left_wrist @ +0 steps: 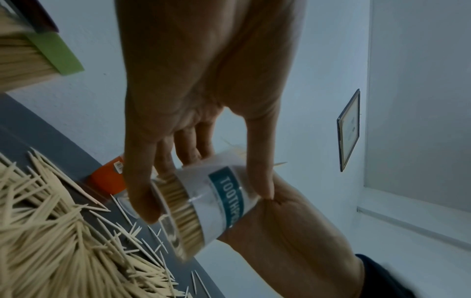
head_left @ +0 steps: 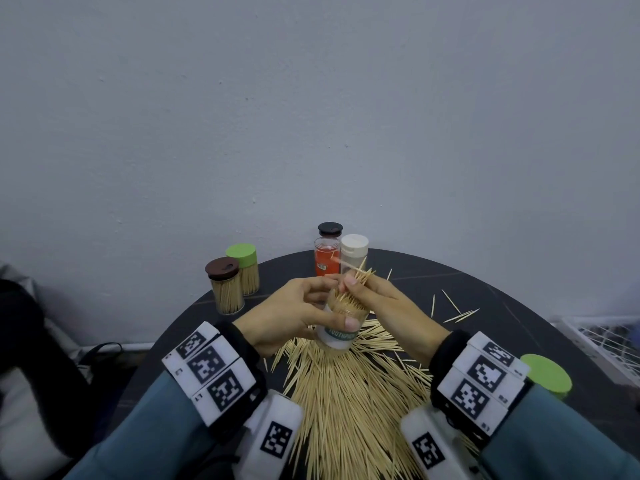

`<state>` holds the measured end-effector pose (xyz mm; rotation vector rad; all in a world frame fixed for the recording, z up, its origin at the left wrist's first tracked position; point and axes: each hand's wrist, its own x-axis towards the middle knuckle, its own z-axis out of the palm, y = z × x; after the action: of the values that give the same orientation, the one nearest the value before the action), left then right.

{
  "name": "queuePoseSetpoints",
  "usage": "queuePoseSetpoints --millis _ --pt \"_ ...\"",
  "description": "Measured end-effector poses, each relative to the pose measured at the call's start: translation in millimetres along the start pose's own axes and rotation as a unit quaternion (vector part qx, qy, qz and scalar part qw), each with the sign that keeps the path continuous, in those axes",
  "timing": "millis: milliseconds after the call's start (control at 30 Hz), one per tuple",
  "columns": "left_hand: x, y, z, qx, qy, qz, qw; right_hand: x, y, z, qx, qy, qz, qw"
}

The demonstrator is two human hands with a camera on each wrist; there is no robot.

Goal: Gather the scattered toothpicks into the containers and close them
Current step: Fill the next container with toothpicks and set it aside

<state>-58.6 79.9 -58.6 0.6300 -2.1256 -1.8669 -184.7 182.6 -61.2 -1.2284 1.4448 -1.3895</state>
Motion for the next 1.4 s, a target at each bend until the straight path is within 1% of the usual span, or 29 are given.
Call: queuePoseSetpoints --millis 133,333,467,600,667,733,833,1067,1233,1333,1400 --pt "-0.3 0.5 -0.9 0.012 0.002 -0.007 1.000 2.9 -5.2 -5.4 -0.005 0.014 -0.008 1.000" --pt "-0.2 0.0 -0.9 0.019 -0.003 -0.011 1.000 2.1 -12.7 -10.9 -0.063 0.047 -0.002 0.997" --pt "-0.3 0.0 0.6 0.015 -0.013 -0.009 1.000 1.0 -8.4 -10.2 -0.084 0.021 -0.002 0.996" --pt "-1.1 -0.3 0.8 0.021 -0.019 -0.014 1.000 2.4 -1.5 -4.6 -0.067 -0.013 -0.008 0.998" --pt "-0.9 0.2 -0.7 0.016 -0.014 -0.010 1.000 2.8 -3.9 -5.2 -0.060 -0.003 -0.003 0.998" --pt "-1.4 1.6 -2.2 0.009 -0.013 -0.008 1.000 2.3 -7.1 -8.7 -0.081 0.009 -0.011 0.997" --pt "-1.5 1.9 -3.2 0.012 -0.012 -0.005 1.000 1.9 -10.3 -12.5 -0.094 -0.003 -0.021 0.995" --pt "-1.9 3.1 -3.5 0.013 -0.009 0.008 1.000 5.8 -1.6 -10.8 -0.078 -0.038 0.024 0.996" --pt "-1.8 1.1 1.1 0.035 -0.009 0.014 0.999 4.5 -5.5 -10.3 -0.105 -0.011 0.014 0.994" --pt "-1.8 0.6 1.5 0.034 -0.013 0.018 0.999 3.7 -3.8 -9.1 -0.089 -0.047 0.023 0.995" --pt "-2.0 0.9 -1.7 0.033 -0.010 0.020 0.999 4.2 -4.9 -11.6 -0.101 -0.062 0.034 0.992"
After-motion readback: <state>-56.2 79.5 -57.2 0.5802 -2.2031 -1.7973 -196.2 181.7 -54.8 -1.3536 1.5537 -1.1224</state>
